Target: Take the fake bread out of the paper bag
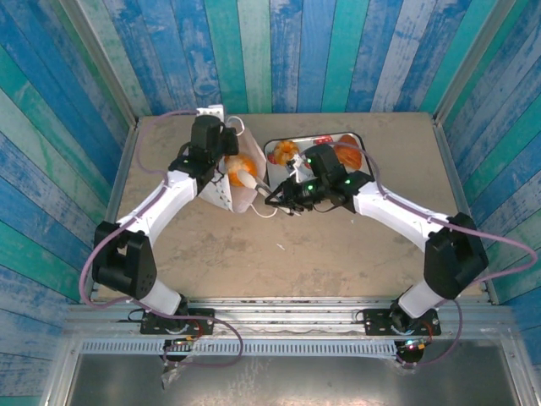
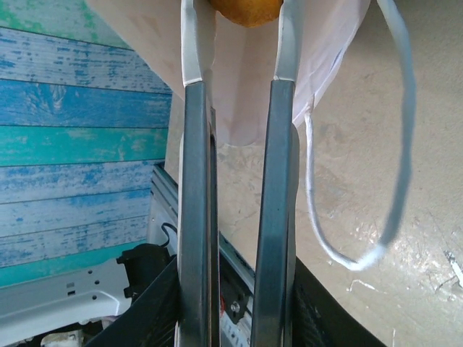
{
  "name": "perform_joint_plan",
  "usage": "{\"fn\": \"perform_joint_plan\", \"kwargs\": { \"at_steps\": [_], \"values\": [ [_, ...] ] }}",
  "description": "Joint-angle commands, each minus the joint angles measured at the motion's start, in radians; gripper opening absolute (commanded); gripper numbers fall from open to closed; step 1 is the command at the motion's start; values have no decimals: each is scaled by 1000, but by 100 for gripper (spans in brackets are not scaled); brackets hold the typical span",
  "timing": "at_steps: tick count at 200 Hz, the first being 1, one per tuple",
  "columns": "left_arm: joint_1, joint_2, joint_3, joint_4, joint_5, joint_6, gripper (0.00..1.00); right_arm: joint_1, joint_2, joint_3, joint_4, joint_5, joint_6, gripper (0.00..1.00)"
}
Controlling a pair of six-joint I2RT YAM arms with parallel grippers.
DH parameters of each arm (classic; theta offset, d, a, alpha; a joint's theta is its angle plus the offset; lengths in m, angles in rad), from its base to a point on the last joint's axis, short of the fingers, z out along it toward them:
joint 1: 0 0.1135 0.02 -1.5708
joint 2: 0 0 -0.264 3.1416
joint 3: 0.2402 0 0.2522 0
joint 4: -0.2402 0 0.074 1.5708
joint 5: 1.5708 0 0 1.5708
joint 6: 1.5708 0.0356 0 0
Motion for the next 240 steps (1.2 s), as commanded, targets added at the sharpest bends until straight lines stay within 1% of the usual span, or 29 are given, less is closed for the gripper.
{"fn": "perform_joint_plan", "kwargs": {
  "at_steps": [1,57,93,98,159,206,240],
  "values": [
    [-2,38,35,5,-23,-25,0,-5,-65,-14,40,-7,0,21],
    [-2,65,70,-40,-98,-44,0,-42,-178,-65,2,-9,-3,21],
    [-2,94,101,-59,-106,-50,0,-55,-254,-75,-37,-15,-10,21],
    [-3,96,105,-59,-107,-49,0,-90,-264,-77,-44,-16,-14,21],
    [-2,109,114,-68,-121,-49,0,-176,-384,-112,-90,-37,-17,21],
    [-2,83,97,-71,-124,-35,0,-260,-464,-146,-118,-39,-15,22],
    [-1,74,92,-77,-131,-25,0,-278,-487,-157,-123,-40,-10,23]
  ]
}}
